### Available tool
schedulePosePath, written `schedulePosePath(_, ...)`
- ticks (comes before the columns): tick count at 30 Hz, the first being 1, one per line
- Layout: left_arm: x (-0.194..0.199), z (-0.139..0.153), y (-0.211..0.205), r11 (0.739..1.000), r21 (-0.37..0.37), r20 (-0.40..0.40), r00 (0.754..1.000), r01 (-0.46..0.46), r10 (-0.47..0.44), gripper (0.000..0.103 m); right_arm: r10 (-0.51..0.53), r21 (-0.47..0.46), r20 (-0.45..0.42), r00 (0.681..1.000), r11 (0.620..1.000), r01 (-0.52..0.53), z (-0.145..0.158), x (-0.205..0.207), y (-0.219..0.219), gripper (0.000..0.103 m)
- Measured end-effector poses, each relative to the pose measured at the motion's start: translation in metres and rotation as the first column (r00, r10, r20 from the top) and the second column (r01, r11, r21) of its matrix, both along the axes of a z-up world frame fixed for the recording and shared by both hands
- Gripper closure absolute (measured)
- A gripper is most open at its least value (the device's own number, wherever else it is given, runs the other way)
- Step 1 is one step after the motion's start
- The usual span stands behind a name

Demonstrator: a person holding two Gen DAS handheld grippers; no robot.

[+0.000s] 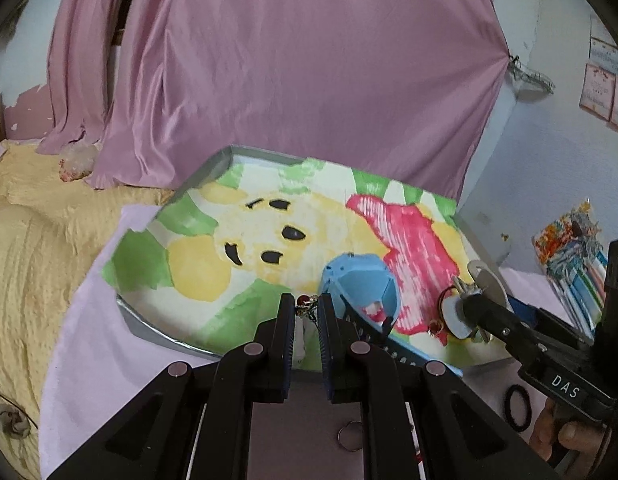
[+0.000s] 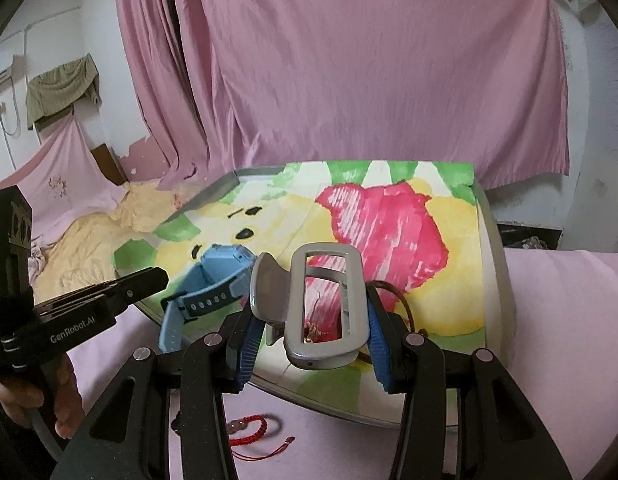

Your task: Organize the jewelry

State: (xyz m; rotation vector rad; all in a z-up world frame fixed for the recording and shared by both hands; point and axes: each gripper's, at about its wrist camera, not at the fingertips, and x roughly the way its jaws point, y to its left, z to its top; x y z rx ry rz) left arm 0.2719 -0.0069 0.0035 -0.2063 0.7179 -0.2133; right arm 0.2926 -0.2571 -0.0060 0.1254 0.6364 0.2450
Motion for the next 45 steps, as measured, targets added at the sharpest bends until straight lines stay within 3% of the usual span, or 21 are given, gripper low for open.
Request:
schedulePosePath(16, 0.004, -0.007, -0.007, 0.999, -0.002, -0.026, 0.999, 0.037, -0.037, 0.092, 0.015, -0.005, -0.097, 0.995, 1.000, -0.016, -0.015, 0.017, 0.002, 0.060)
schedulePosePath(20, 0.003, -0.006, -0.006, 0.999, 0.005, -0.024, 0.999, 0.034, -0.034, 0.091, 0.022, 0.003, -0.111, 0.994, 1.000, -0.022, -0.018, 0.019, 0.002, 0.049)
schedulePosePath(23, 0.000, -0.003, -0.005, 1.000, -0.005, -0.011, 1.000, 0.027, -0.027, 0.072, 0.010, -0.015, -0.097, 0.995, 1.000, -0.011, -0.015, 0.013, 0.002, 0.049)
schedulePosePath(25, -0.005, 0.000, -0.001, 1.000, -0.023, 0.008, 1.000, 0.006, -0.006, 0.053, 0.000, -0.015, -0.078, 0.997, 1.000, -0.001, -0.012, 0.007, 0.000, 0.049)
schedulePosePath(27, -0.010, 0.003, 0.004, 0.999, -0.047, 0.022, 1.000, -0.008, 0.009, 0.046, -0.012, -0.012, -0.043, 0.999, 1.000, 0.012, -0.006, -0.001, -0.003, 0.048)
schedulePosePath(29, -0.015, 0.005, 0.006, 0.998, -0.061, 0.031, 0.999, -0.010, 0.012, 0.045, -0.023, -0.006, -0.002, 1.000, 1.000, 0.023, 0.001, -0.011, -0.006, 0.038)
schedulePosePath(34, -0.041, 0.016, 0.006, 0.998, -0.061, 0.110, 0.993, -0.025, 0.032, 0.019, -0.047, 0.009, 0.110, 0.993, 0.999, 0.046, 0.017, -0.043, -0.016, 0.020)
schedulePosePath(37, -0.058, 0.024, 0.006, 0.998, -0.062, 0.161, 0.986, -0.033, 0.043, 0.008, -0.066, 0.014, 0.179, 0.982, 0.998, 0.064, 0.024, -0.064, -0.023, 0.008)
schedulePosePath(45, -0.108, 0.041, 0.001, 0.998, -0.039, 0.325, 0.944, -0.055, 0.065, 0.001, -0.103, 0.018, 0.332, 0.938, 0.995, 0.103, 0.038, -0.121, -0.037, 0.002)
